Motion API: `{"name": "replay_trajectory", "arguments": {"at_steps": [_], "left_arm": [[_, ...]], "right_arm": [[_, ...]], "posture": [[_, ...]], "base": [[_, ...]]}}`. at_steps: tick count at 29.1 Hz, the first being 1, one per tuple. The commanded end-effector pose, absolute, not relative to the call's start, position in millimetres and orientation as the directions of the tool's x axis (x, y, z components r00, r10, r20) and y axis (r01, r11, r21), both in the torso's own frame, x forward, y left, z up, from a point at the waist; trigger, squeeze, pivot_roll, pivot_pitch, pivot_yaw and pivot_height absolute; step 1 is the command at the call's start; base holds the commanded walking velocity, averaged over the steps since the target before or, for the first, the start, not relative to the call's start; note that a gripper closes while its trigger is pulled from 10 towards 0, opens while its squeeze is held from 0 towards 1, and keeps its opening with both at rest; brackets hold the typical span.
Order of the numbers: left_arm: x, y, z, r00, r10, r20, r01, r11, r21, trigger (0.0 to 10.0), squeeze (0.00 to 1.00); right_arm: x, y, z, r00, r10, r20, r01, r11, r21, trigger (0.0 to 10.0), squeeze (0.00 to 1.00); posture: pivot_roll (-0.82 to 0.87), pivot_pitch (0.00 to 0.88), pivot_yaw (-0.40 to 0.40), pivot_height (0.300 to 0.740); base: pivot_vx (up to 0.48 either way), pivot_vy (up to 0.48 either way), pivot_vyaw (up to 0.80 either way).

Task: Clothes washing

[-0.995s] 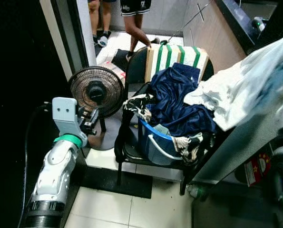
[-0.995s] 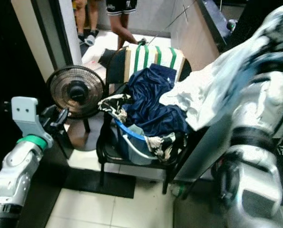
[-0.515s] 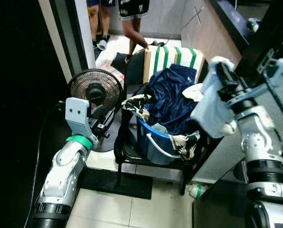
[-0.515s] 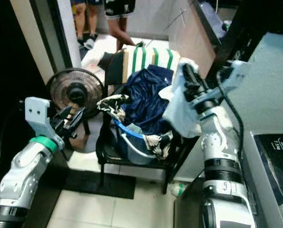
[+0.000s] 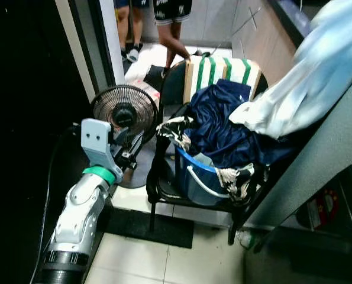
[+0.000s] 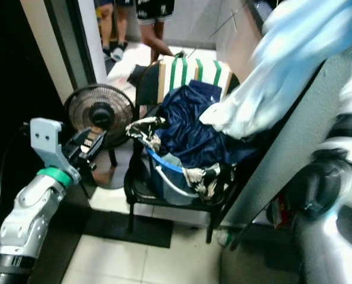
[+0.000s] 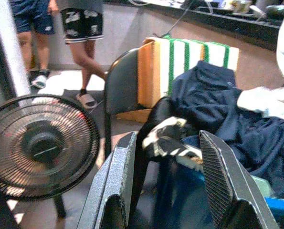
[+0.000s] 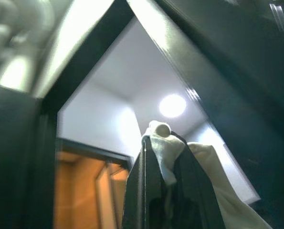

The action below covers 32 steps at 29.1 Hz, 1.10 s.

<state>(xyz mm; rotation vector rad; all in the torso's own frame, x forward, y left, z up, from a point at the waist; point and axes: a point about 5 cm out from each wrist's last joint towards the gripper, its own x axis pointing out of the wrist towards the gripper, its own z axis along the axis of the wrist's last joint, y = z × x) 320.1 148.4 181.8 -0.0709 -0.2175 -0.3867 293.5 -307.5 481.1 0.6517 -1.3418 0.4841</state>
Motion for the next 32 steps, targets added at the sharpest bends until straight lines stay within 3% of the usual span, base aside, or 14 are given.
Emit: {"name": "replay_trajectory", "arguments": {"at_steps": [1,6,8,11,12,13,15,18,20,26,32], "left_arm": [[317.9,149.5,178.3,0.904,-0.367,0.218,0.381,0.924,-0.026,10.0,0.00],[317.6,149.7,178.1,0.904,-0.369,0.215,0.383,0.923,-0.026,10.0,0.00],[317.7,150.7,178.4,0.904,-0.372,0.211,0.385,0.923,-0.022,10.0,0.00],[317.6,151.1,178.2,0.904,-0.373,0.207,0.385,0.923,-0.020,10.0,0.00],[317.6,151.5,177.5,0.907,-0.371,0.199,0.383,0.923,-0.023,10.0,0.00],[317.6,151.5,177.5,0.907,-0.371,0.199,0.383,0.923,-0.023,10.0,0.00],[318.1,152.8,177.4,0.914,-0.356,0.193,0.366,0.931,-0.015,10.0,0.00],[319.2,154.3,176.9,0.922,-0.341,0.182,0.347,0.938,0.002,10.0,0.00],[320.5,157.3,178.3,0.929,-0.321,0.185,0.320,0.947,0.036,10.0,0.00],[321.7,157.5,188.5,0.924,-0.316,0.218,0.319,0.947,0.019,10.0,0.00],[322.6,153.3,203.9,0.912,-0.305,0.275,0.312,0.950,0.020,10.0,0.00]], "right_arm": [[302.6,-300.5,472.4,0.211,-0.018,0.977,-0.686,0.710,0.161,0.0,0.00],[314.1,-287.5,453.1,0.268,0.011,0.963,-0.696,0.693,0.186,0.0,0.00],[326.8,-283.7,430.6,0.359,-0.013,0.933,-0.649,0.715,0.260,0.0,0.00],[332.9,-280.8,420.7,0.408,-0.007,0.913,-0.607,0.745,0.277,0.0,0.00],[340.0,-272.6,408.3,0.475,0.037,0.879,-0.543,0.798,0.260,0.0,0.00],[340.0,-272.6,408.3,0.475,0.037,0.879,-0.543,0.798,0.260,0.0,0.00],[359.9,-252.0,369.9,0.636,0.118,0.763,-0.418,0.883,0.212,0.0,0.00],[365.5,-242.4,347.5,0.692,0.129,0.710,-0.383,0.900,0.209,0.3,0.00],[365.7,-230.1,318.4,0.739,0.103,0.665,-0.371,0.887,0.275,10.0,0.00],[357.7,-218.2,313.2,0.742,0.034,0.670,-0.366,0.857,0.362,10.0,0.00],[358.6,-190.3,300.8,0.762,0.090,0.641,-0.348,0.892,0.289,10.0,0.00]], "posture": [[0.04,0.007,0.040,0.740],[0.05,0.011,0.041,0.740],[0.05,0.015,0.044,0.740],[0.05,0.016,0.045,0.740],[0.05,0.016,0.048,0.740],[0.05,0.016,0.048,0.740],[0.05,0.017,0.049,0.740],[0.05,0.017,0.049,0.740],[0.05,0.017,0.049,0.740],[0.05,0.009,0.042,0.740],[0.05,0.001,0.034,0.740]], "base": [[0.000,0.000,0.00],[0.000,0.000,0.00],[0.000,0.000,0.00],[0.000,0.000,0.00],[0.000,0.000,0.00],[0.000,0.000,0.00],[0.000,0.000,0.00],[0.000,0.000,0.00],[0.000,0.000,0.00],[0.000,0.000,0.00],[0.000,0.000,-0.69]]}}
